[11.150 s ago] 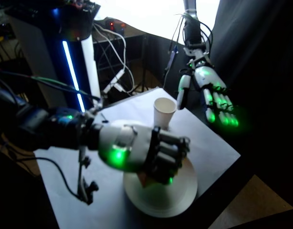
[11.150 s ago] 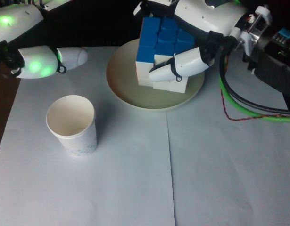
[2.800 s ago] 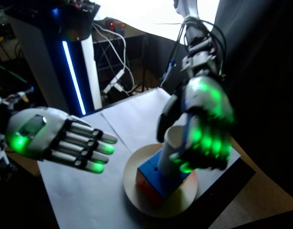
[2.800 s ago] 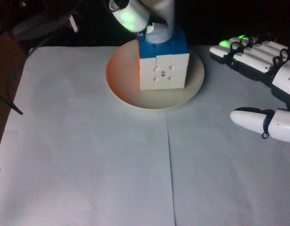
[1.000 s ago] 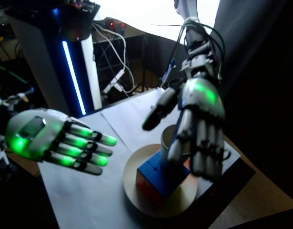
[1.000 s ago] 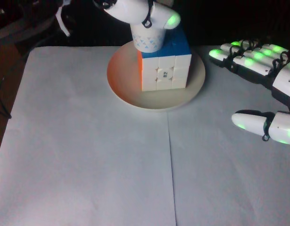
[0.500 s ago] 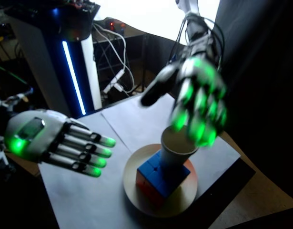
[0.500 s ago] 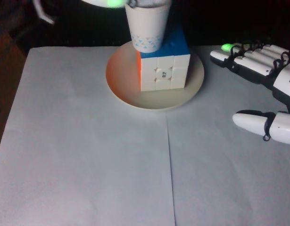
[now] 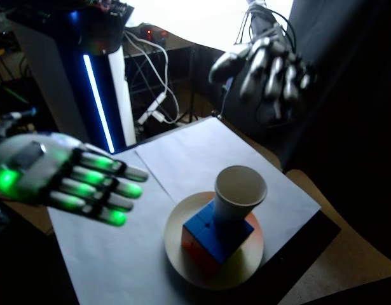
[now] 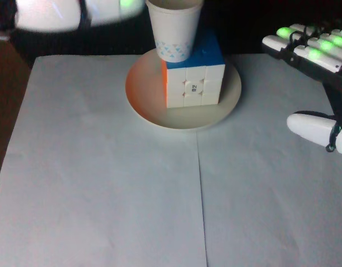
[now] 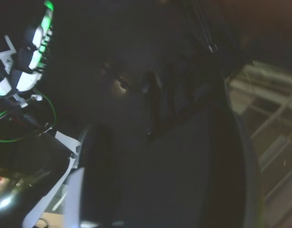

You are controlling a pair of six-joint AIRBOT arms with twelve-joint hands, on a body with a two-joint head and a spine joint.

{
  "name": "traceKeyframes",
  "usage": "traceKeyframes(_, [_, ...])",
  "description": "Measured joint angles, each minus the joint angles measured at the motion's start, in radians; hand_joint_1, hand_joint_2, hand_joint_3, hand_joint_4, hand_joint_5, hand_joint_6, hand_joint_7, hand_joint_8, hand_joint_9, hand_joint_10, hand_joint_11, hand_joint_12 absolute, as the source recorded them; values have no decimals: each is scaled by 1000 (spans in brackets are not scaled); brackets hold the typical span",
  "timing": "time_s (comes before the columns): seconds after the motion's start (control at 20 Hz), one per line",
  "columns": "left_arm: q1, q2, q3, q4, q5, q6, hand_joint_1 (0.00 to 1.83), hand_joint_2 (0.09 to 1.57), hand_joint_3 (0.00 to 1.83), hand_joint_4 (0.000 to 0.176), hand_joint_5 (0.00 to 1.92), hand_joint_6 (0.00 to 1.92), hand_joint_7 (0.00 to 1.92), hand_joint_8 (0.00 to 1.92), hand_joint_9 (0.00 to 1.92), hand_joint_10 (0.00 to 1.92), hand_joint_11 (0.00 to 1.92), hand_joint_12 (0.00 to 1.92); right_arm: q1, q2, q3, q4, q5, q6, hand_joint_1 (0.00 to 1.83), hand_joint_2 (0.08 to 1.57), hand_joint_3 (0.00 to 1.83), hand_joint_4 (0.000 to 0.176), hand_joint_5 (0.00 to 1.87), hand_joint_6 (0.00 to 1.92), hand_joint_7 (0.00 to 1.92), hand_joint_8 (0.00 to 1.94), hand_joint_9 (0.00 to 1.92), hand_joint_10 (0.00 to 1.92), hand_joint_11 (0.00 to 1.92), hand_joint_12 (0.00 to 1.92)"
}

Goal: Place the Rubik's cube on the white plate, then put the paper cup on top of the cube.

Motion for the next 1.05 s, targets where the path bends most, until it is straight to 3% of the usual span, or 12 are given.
traceKeyframes(0.05, [24,10,-7,-12,-12,6,422,1245,11,155,0,0,0,0,0,0,0,71,0,4,-3,-3,11,-8,173,1274,0,145,0,0,0,0,0,0,0,0])
traceKeyframes(0.1, [43,16,-7,-18,-19,6,410,1279,20,131,0,0,0,0,0,0,0,13,0,6,-5,-5,19,-11,143,1249,0,163,0,0,0,0,0,0,0,0])
traceKeyframes(0.2, [91,38,-18,-62,-8,42,465,1289,10,67,0,0,0,0,0,0,0,0,0,8,-5,-3,27,-35,139,1294,1,69,0,0,0,0,0,0,0,0])
traceKeyframes(0.25, [112,48,-25,-80,-7,59,439,1296,10,56,0,0,0,0,0,0,17,9,0,10,-5,0,25,-40,152,1303,4,59,0,0,0,0,0,0,0,0])
traceKeyframes(0.3, [135,57,-35,-100,-4,73,429,1304,9,38,0,0,0,0,0,0,34,23,0,13,-5,-2,25,-43,144,1266,0,151,0,0,0,0,0,0,0,0])
traceKeyframes(0.35, [161,66,-43,-108,-3,87,466,1305,6,29,0,0,0,0,0,0,0,6,0,16,-2,-8,28,-43,154,1258,0,147,0,0,0,0,0,0,0,0])
traceKeyframes(0.45, [193,82,-55,-124,25,113,479,1295,0,1,0,0,0,0,0,0,0,0,0,18,8,8,26,-48,152,1280,0,83,0,0,0,0,0,0,0,0])
traceKeyframes(0.55, [215,103,-76,-153,35,145,405,1290,0,0,0,0,0,0,0,0,0,0,0,27,8,11,27,-62,159,1278,0,101,0,0,0,0,0,0,0,0])
traceKeyframes(0.75, [240,116,-97,-169,58,201,491,1269,0,28,0,0,0,0,0,0,0,0,0,32,7,30,27,-85,54,1275,0,77,0,0,0,0,0,0,0,0])
traceKeyframes(0.9, [258,124,-106,-180,61,213,398,1256,0,14,0,0,0,0,0,0,0,0,0,40,7,33,25,-89,226,1352,25,100,0,0,0,0,0,0,0,0])
traceKeyframes(1.0, [275,139,-118,-195,51,217,399,1253,0,13,0,0,0,0,0,0,0,0,0,45,5,33,29,-90,434,1390,20,0,0,0,0,0,0,0,0,0])
traceKeyframes(1.05, [286,146,-123,-205,37,222,507,1252,0,0,20,7,0,0,0,0,0,0,0,45,5,33,27,-91,418,1394,18,0,0,0,0,0,0,0,0,0])
